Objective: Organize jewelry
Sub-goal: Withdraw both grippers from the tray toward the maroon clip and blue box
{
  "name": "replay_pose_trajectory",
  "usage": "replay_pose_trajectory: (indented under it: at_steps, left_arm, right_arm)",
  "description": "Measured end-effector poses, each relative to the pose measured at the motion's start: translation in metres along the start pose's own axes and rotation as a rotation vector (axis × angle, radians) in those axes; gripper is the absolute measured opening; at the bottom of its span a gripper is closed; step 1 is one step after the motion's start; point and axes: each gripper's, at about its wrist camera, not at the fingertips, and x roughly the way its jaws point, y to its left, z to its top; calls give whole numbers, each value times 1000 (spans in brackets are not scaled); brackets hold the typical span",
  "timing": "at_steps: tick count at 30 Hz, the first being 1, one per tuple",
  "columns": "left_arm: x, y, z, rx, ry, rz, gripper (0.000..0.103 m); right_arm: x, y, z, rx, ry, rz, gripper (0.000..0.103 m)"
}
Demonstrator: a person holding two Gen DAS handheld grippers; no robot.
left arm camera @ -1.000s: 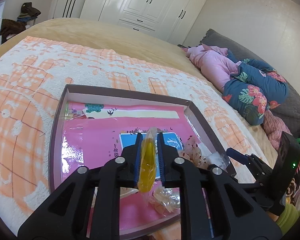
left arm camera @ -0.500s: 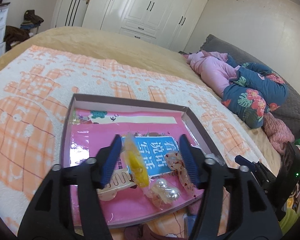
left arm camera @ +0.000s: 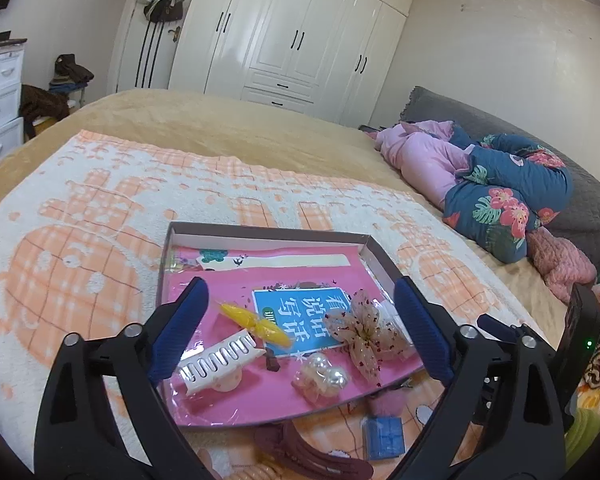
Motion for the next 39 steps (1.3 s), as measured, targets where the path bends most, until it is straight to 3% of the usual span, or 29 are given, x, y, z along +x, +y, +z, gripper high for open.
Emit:
replay_pose_trajectory:
  at_steps: [16, 39]
  left_arm:
    - [-33, 8, -14, -7, -15, 45, 88]
    - [-47, 18, -46, 1, 52, 84, 88]
  right_arm:
    - [-28, 23, -5, -67, -19, 62, 94]
    - [-35, 54, -30, -149, 26, 141, 94]
